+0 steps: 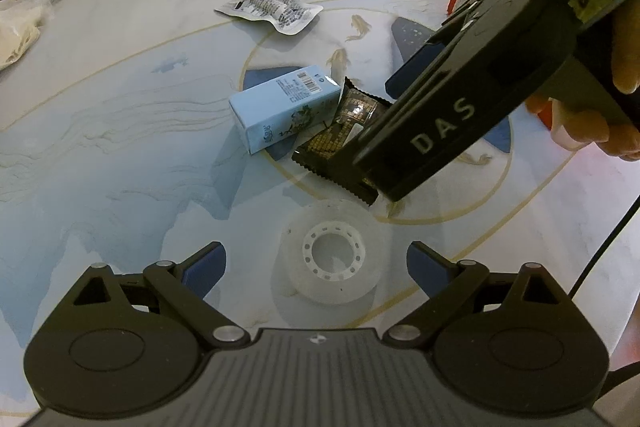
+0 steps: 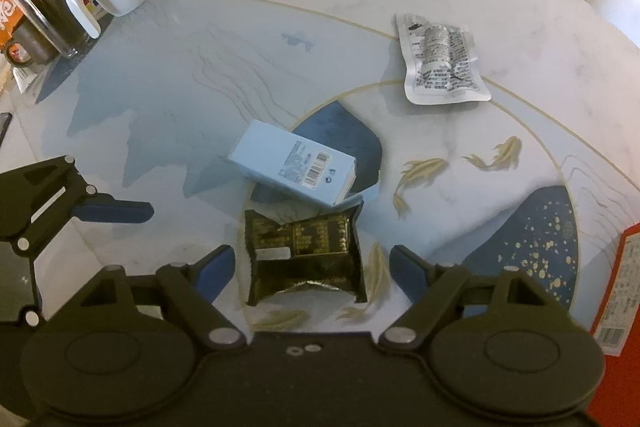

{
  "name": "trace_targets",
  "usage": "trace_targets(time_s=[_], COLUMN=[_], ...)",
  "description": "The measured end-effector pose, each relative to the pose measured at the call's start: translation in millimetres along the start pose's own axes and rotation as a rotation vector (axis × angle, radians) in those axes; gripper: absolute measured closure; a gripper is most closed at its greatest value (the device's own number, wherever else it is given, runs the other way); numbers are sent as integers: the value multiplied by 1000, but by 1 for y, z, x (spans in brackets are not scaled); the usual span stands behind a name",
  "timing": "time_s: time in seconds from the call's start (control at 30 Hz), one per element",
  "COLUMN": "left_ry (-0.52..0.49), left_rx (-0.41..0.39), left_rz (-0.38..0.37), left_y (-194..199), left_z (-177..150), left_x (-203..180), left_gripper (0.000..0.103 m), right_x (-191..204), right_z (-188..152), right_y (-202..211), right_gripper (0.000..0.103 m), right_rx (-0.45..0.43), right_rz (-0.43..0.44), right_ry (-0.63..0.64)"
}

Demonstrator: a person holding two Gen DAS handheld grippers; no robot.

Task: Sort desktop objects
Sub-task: 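Reach the right tool to the black snack bag while the left tool reaches the clear tape roll, then grasp the black snack bag with the right tool while the left tool grasps the tape roll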

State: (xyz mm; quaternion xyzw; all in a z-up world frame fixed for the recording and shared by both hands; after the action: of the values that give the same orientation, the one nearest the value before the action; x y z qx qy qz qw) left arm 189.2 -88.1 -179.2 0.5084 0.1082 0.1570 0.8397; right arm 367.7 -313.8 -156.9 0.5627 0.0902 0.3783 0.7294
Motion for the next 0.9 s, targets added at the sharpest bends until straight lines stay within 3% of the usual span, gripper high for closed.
trace_targets(time_s=[0.43, 0.9], left_ry=[-43, -78], left_rx=[-9, -13], left_rz=[64, 50], left_y=[-7, -7], left_z=[-4, 1], left_x=[-6, -13], left_gripper=[18, 33], right_x=[1, 8], right_z=[0, -1], right_y=[-9, -10], right_gripper=[22, 26], right_rx=[18, 30], right_rz=[-43, -101], right_ry=[34, 88])
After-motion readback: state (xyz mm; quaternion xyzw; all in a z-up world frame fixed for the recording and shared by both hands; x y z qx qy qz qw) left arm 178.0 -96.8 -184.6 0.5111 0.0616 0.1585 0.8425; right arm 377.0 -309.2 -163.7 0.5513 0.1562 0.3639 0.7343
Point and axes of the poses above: each gripper's, at about its wrist camera, not at the fingertips, and y roughly against the way its jaws point, x to its left, z to its top, the point moved 5 cm from there along -y, roughly the way its jaws point, and after that the axes turned 3 degrees about -z, right-handed, at the moved point
